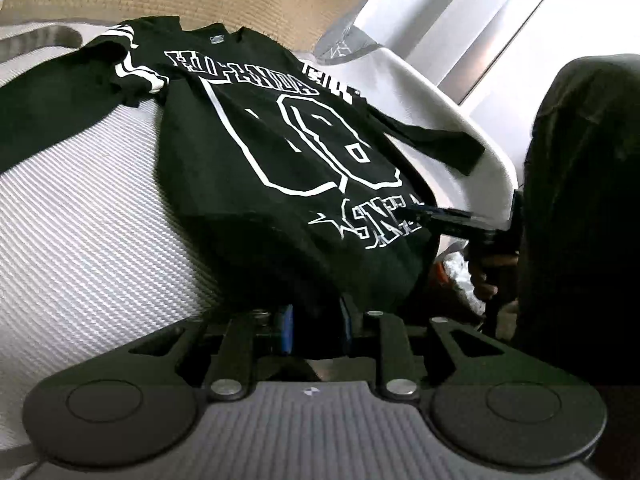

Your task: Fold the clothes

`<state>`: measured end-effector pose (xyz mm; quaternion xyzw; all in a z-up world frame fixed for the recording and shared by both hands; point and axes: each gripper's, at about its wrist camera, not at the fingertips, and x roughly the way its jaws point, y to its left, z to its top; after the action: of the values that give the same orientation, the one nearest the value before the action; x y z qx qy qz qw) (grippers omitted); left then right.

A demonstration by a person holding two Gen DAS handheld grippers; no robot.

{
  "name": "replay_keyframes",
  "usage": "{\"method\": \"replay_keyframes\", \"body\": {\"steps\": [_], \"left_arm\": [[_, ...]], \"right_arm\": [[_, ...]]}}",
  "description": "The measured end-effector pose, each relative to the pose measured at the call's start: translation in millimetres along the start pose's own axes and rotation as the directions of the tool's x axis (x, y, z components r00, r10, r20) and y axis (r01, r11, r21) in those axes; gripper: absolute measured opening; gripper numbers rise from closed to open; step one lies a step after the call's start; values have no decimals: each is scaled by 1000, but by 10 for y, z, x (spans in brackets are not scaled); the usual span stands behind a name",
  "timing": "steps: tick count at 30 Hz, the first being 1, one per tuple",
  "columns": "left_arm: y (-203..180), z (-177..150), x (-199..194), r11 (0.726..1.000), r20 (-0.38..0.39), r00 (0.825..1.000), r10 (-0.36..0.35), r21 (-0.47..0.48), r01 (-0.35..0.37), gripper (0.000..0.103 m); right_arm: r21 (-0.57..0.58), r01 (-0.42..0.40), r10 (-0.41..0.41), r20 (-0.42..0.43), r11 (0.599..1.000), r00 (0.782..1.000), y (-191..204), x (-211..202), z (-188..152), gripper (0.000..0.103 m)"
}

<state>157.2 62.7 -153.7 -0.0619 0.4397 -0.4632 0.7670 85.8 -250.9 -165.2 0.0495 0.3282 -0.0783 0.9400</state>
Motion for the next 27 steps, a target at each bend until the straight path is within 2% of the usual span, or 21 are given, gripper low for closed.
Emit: {"method": "replay_keyframes", "body": {"steps": [5,7,8,10,14,17,22,24,27], "left_arm": [[27,-23,18,995,-79,993,92,47,-88,42],[61,-14,-7,993,-88,990,108,51,-103,43],[68,1,-24,992,-89,989,115,55,-110,43],[57,47,-86,989,-76,987,139,69,-133,51],[88,152,-310,978,-25,980,199,62,-197,53],[177,275,-463,951,23,951,309,19,-310,57],[129,575,-525,867,43,867,497,12,-498,58],[39,695,-534,850,55,850,523,35,-526,60],[-156,871,-528,830,86,833,546,78,-552,69]], "right_arm": [[-6,-25,25,12,1000,1000,50,32,16,53],[-8,-35,35,17,999,999,69,45,22,53],[-9,-40,40,19,999,999,79,51,26,53],[-12,-50,50,24,999,998,99,64,32,53],[17,-54,53,39,998,998,35,97,43,53],[42,-55,52,64,998,997,-22,119,71,53],[-6,-67,67,98,998,993,-7,176,132,53],[0,-90,90,123,996,988,-22,176,175,53],[15,-127,123,160,992,979,-57,167,239,53]]}}
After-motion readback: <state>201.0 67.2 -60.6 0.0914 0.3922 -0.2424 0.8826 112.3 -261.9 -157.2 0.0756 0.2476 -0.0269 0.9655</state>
